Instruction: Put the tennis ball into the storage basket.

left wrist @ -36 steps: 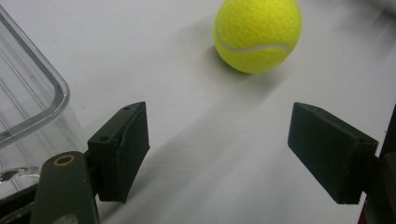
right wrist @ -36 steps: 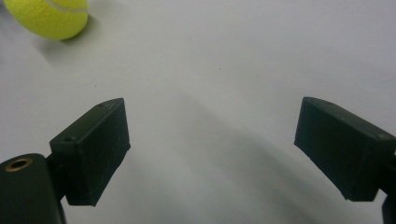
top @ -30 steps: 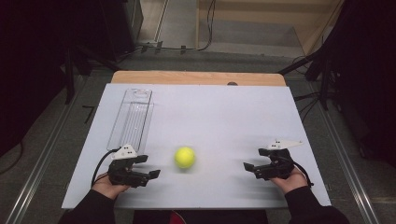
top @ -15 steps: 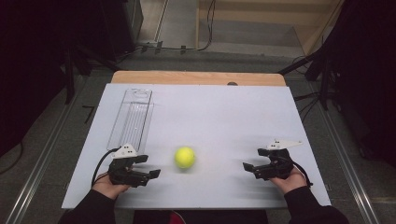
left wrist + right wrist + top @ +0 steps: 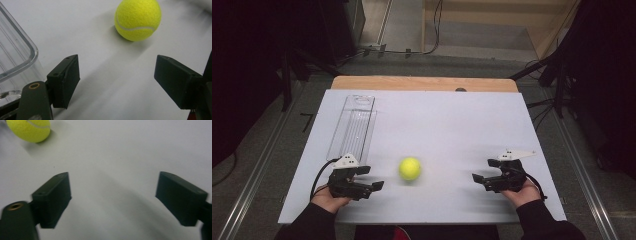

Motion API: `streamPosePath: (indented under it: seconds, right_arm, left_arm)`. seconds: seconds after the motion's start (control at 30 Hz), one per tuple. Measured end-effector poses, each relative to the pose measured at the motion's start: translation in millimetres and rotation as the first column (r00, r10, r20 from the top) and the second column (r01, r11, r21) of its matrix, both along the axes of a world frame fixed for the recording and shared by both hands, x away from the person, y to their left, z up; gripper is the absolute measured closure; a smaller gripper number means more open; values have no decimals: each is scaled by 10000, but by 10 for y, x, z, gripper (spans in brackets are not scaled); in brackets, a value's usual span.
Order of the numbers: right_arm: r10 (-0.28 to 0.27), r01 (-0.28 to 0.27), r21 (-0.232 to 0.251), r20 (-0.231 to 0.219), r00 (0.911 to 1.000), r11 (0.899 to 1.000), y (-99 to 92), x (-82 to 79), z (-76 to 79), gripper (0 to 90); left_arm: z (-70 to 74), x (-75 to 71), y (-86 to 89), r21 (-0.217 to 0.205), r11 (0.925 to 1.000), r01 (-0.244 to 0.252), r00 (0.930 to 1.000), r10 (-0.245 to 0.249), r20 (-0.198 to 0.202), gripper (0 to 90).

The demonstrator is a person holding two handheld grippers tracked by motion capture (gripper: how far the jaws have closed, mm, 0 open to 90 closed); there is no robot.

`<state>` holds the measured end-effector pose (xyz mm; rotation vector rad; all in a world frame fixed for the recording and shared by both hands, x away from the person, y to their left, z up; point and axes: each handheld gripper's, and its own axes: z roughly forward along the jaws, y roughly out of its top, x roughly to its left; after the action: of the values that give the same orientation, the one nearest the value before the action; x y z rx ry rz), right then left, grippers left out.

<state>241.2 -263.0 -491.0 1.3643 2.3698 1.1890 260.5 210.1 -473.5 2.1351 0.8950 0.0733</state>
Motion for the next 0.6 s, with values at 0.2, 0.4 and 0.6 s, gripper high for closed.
streamPosePath:
  seconds: [0.2, 0.4, 0.6]
  right_arm:
    - [-31, 31, 9, -75, 10000, 10000, -3, 3, -3, 127]
    - [4, -4, 19, -126, 9999, 10000, 2, 4, -8, 127]
    - [41, -41, -7, -197, 9998, 10000, 8, 6, -13, 127]
  left_arm:
    - [1, 1, 0, -28, 10000, 0, 10000, 0, -27, 214]
    - [3, 3, -3, 26, 10000, 29, 10000, -29, -41, 214]
    - [5, 3, -2, 0, 10000, 20, 10000, -20, -57, 214]
